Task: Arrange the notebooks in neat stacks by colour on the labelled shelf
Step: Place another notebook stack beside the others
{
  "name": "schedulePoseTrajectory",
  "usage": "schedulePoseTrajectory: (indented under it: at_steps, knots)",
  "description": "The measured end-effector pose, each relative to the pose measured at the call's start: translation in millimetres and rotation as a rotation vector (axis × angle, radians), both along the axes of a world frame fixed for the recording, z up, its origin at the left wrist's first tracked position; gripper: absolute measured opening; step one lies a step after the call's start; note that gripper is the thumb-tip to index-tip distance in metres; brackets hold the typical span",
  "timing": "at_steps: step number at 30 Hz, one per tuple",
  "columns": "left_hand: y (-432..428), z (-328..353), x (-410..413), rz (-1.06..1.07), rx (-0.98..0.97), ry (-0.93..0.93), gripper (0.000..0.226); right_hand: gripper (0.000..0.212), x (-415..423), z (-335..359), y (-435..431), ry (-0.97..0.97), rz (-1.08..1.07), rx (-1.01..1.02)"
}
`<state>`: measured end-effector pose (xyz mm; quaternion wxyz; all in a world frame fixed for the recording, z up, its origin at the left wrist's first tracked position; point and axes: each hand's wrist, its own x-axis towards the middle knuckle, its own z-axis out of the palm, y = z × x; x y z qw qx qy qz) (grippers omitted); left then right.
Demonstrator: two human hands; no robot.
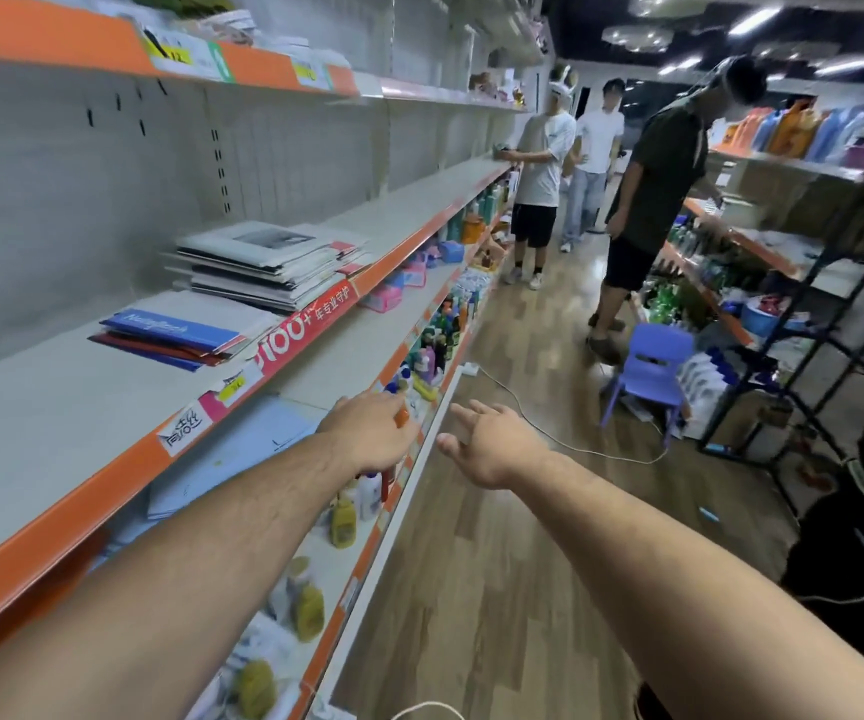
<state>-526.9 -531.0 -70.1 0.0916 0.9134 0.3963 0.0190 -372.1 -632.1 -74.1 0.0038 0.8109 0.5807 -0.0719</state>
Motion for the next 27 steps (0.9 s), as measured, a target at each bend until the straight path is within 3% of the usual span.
schedulePoseTrajectory:
  at_steps: [7,16,22,27]
  knots:
    - [61,-7,78,0.090,-0.007,0.026,0.058,0.075,88,-12,81,0.001,0.104,0.001]
    - [136,18,173,0.321,0.004,0.014,0.064,0.070,197,28,186,-0.041,0.333,-0.013]
    - [190,47,195,0.420,0.061,0.014,0.062,0.066,230,55,258,-0.012,0.436,0.016]
    - [258,59,204,0.459,0.128,-0.010,0.048,0.061,238,64,331,-0.009,0.478,0.099]
